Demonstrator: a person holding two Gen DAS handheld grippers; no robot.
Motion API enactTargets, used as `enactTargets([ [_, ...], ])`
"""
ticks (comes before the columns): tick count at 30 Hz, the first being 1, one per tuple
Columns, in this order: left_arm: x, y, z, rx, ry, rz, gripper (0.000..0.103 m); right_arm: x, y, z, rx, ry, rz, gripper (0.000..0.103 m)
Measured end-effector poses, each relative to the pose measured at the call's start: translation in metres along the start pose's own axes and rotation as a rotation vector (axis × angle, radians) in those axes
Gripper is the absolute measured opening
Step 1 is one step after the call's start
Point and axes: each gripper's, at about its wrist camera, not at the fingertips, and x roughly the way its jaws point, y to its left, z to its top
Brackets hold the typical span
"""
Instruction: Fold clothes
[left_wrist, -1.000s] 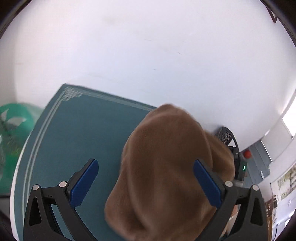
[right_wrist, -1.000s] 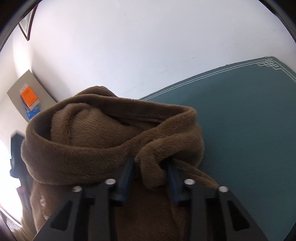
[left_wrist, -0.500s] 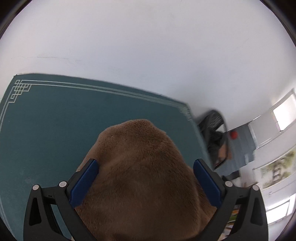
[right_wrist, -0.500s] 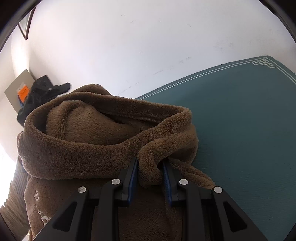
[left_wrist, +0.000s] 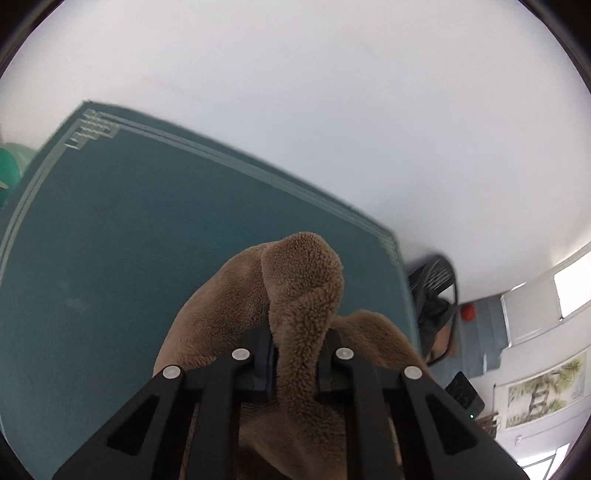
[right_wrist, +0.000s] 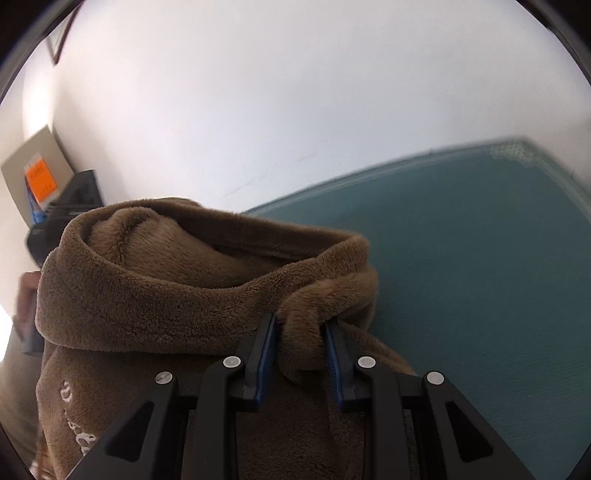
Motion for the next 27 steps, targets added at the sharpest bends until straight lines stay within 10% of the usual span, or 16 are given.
enactTargets([
  [12,-0.169,0.001,-0.083,0.073,-0.219,-0.176,0.015,-0.123,0.047,0.006,-0.065,-0.215,0.112,0.028],
  [15,-0.173,0.005,-0.093,0.078,-0.207,-0.201,0.015,-0.123,0.057,0.006,-0.090,-0.179,0.072,0.094],
  [19,-0.163,0.014,-0.099,0.078,-0.177,-0.217,0.016,-0.121,0.061,0.022,-0.072,-0.181,0.086,0.100],
  [27,-0.135,0.058,-0.103,-0.005,-0.118,-0.198,0.063,-0.065,0.070,0.050,-0.046,-0.009,0.210,0.100],
])
